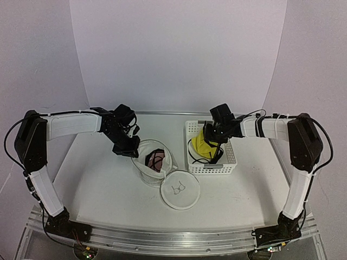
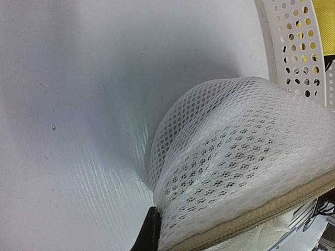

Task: Unzip the laundry bag and remove the bra
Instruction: Place the bra in the bin.

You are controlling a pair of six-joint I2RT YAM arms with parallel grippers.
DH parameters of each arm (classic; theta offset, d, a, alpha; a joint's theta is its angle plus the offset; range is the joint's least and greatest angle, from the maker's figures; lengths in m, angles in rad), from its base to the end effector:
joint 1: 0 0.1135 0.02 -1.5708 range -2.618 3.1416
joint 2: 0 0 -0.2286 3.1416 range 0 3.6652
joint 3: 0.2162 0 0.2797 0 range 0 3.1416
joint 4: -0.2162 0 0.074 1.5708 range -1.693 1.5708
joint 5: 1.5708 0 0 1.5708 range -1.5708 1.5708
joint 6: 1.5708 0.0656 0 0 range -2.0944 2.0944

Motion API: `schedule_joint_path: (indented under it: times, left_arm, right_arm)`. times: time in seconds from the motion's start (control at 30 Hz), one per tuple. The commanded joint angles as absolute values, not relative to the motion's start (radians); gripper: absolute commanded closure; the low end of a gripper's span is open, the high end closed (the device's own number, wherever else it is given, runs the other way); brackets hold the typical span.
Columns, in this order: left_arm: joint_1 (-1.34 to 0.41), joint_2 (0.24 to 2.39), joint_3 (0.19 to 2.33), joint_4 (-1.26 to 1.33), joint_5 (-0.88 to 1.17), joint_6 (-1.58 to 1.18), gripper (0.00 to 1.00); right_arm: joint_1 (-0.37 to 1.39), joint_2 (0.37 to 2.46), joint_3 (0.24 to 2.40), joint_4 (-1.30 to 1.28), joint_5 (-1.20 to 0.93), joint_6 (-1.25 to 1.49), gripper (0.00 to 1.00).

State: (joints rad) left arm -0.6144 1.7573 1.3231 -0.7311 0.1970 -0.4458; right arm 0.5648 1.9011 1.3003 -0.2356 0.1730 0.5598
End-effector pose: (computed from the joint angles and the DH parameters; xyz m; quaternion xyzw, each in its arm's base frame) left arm 0.3113 -0.2353 0.1505 0.1018 0.9696 -0.1844 0.1242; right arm 0.3830 0.2293 0.1219 0.0287 0.9299 0.1225 0.3456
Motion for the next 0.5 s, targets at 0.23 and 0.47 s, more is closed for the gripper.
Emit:
schedule_joint_path:
  times: [0.23, 0.47]
  left_arm:
    - [-0.617, 1.715, 1.333, -0.731, 0.178, -0.442, 1.00]
    - [-0.617, 1.726, 1.340, -0.730, 0.184, -0.439, 1.00]
  right_arm:
    - [0.566, 1.719, 1.366, -0.198, 0.117, 0.562, 0.40]
    - [0.573, 1.630, 1.348, -0.173, -0.044, 0.530, 0.34]
